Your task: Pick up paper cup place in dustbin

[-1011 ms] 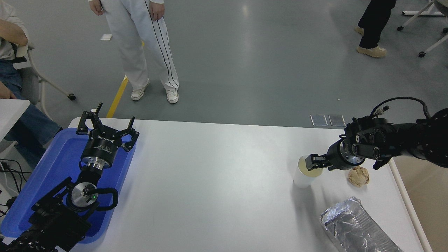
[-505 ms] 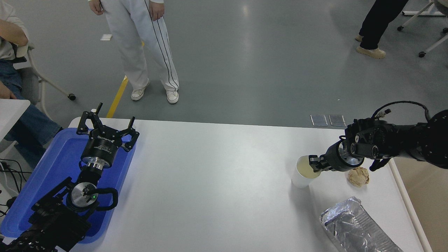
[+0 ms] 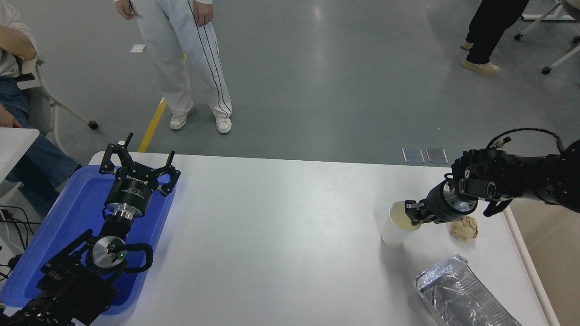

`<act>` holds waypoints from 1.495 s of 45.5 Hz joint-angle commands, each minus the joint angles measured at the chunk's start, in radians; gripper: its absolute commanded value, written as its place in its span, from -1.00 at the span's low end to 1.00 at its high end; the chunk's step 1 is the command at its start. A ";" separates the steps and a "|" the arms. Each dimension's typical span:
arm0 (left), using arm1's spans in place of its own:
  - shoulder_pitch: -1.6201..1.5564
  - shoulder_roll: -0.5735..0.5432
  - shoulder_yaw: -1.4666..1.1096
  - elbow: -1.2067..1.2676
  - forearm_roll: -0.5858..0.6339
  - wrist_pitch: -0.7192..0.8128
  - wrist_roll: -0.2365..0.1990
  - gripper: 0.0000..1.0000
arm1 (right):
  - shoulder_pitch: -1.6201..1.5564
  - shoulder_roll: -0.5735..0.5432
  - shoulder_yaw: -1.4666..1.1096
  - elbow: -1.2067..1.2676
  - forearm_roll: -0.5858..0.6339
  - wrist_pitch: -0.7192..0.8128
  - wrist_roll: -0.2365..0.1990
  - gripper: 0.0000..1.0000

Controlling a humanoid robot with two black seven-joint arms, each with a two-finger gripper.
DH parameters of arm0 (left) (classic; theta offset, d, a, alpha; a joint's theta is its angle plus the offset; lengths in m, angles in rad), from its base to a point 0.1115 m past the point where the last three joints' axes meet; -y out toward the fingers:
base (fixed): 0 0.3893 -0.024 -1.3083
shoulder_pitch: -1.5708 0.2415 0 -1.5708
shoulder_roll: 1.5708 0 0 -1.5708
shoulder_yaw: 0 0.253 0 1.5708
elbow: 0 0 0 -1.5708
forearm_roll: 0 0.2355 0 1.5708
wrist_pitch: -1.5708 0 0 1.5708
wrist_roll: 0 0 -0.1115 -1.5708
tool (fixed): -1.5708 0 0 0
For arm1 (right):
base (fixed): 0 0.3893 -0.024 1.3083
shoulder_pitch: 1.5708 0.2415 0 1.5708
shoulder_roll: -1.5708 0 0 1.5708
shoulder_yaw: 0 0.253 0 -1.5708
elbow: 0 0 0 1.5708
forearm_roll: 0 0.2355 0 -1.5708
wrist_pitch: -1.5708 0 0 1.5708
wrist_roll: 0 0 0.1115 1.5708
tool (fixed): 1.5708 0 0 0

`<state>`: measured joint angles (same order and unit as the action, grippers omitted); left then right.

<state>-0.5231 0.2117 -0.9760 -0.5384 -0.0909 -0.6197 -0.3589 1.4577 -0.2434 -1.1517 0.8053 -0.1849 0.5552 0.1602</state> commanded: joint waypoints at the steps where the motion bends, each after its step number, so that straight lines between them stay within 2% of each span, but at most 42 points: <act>1: 0.000 0.000 0.000 0.000 0.000 0.000 0.000 1.00 | 0.148 -0.076 -0.029 0.005 -0.028 0.230 -0.001 -1.00; 13: 0.000 0.000 -0.001 0.000 -0.001 0.000 0.000 1.00 | 0.366 -0.122 -0.106 0.049 -0.139 0.230 0.001 -1.00; 31: 0.001 0.000 -0.001 0.000 -0.001 0.000 -0.002 1.00 | 0.750 -0.134 -0.226 0.244 -0.145 0.230 0.001 -1.00; 35: 0.001 0.000 0.000 0.000 -0.001 0.000 0.000 1.00 | 0.819 -0.136 -0.235 0.288 -0.185 0.230 0.001 -1.00; 56: 0.001 0.000 -0.001 0.000 -0.001 0.000 -0.002 1.00 | 0.937 -0.168 -0.261 0.350 -0.222 0.230 0.001 -1.00; 64: 0.001 0.000 -0.001 0.000 -0.001 0.000 0.000 1.00 | 0.837 -0.303 -0.313 0.282 -0.266 0.230 -0.001 -1.00; 68: 0.001 0.000 -0.001 0.000 0.000 0.000 0.000 1.00 | 0.748 -0.408 -0.324 0.204 -0.275 0.230 -0.001 -1.00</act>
<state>-0.5215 0.2117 -0.9771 -0.5384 -0.0920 -0.6197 -0.3592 2.3289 -0.4780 -1.4302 1.1147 -0.4216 0.7852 0.1603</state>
